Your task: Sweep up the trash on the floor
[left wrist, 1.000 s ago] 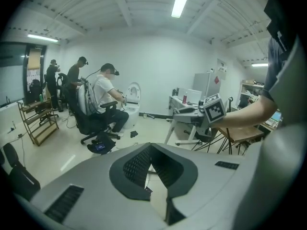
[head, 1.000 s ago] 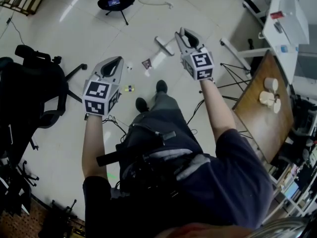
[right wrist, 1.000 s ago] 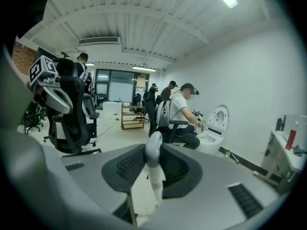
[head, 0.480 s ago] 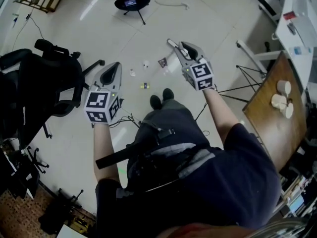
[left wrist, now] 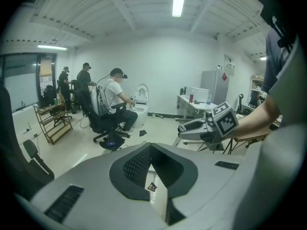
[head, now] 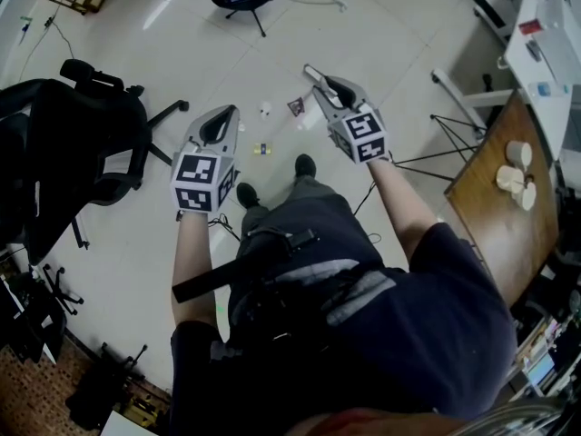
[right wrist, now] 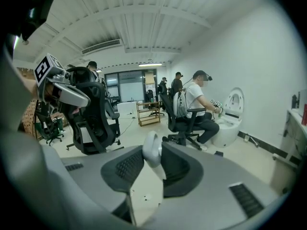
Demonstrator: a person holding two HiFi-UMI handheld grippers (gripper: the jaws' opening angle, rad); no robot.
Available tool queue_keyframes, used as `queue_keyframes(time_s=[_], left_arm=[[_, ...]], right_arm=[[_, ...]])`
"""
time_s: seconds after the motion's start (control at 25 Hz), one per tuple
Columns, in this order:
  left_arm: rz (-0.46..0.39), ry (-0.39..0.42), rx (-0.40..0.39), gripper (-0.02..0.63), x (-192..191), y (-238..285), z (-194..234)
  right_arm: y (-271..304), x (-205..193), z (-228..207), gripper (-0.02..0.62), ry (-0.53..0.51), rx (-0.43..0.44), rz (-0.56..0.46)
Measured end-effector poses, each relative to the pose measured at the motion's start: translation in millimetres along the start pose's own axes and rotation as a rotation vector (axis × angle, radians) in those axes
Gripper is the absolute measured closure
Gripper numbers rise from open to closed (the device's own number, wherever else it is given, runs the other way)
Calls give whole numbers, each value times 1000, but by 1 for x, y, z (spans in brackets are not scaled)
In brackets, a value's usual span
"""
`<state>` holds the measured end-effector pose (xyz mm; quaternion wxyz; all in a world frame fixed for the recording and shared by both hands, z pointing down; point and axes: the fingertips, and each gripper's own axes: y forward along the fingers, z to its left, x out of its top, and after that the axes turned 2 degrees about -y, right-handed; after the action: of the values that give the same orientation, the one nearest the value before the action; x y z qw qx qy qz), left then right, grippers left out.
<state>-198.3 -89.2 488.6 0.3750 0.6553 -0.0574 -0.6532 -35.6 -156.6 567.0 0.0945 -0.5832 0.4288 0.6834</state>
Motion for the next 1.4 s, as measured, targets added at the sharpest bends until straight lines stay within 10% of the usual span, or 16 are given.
queue_keyframes(time_s=[1.4], left_arm=[[-114,-119,4,603,-122,-164,162]], right_arm=[[49,-33,242,460,81,-76,159]])
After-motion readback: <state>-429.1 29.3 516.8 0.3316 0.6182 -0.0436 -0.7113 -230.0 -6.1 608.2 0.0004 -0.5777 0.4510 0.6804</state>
